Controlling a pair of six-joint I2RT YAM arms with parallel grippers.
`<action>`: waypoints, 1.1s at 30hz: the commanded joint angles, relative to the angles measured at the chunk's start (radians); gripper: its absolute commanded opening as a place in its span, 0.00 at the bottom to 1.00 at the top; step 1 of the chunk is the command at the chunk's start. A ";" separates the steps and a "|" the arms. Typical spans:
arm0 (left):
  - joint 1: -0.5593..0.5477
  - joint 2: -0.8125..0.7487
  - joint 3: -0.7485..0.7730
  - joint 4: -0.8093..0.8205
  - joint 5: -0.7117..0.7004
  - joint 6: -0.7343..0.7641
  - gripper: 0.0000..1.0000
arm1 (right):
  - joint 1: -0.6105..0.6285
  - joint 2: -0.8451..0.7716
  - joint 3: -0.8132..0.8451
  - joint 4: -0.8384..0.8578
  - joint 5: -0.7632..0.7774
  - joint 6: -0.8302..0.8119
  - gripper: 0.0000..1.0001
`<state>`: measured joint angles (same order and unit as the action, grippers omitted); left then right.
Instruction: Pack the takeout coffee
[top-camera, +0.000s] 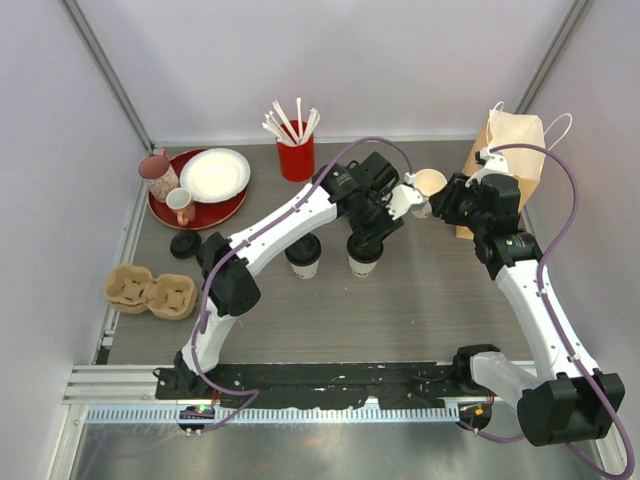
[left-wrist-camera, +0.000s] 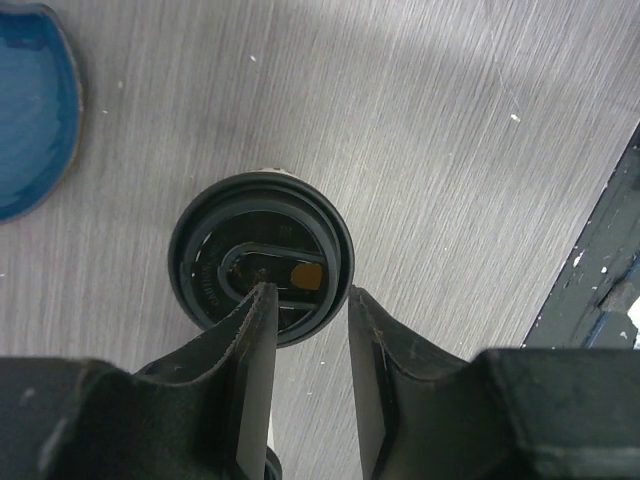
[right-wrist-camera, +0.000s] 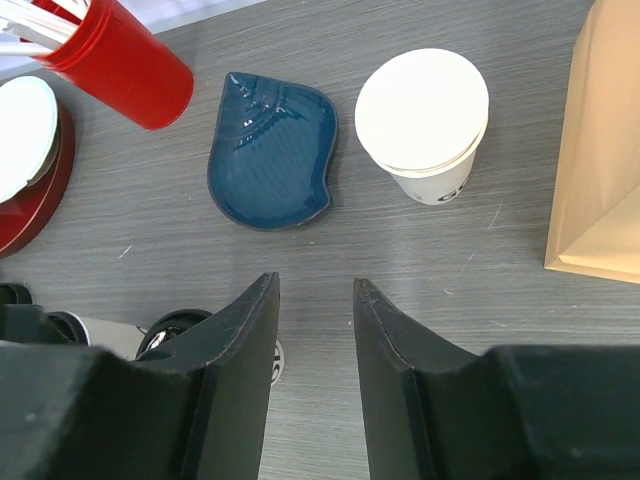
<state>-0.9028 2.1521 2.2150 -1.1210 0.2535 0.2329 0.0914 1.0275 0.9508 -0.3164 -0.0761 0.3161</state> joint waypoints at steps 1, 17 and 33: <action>0.004 -0.083 0.074 -0.019 -0.016 -0.015 0.38 | -0.004 0.000 0.031 0.025 -0.030 -0.003 0.41; 0.404 -0.601 -0.535 0.153 -0.005 -0.152 0.27 | 0.543 0.298 0.181 0.149 0.047 0.031 0.44; 0.512 -0.643 -0.822 0.311 0.142 -0.300 0.25 | 0.693 0.602 0.365 0.097 0.117 0.029 0.33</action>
<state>-0.3923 1.5280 1.4002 -0.8928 0.3531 -0.0082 0.7738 1.6253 1.2510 -0.2192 -0.0181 0.3435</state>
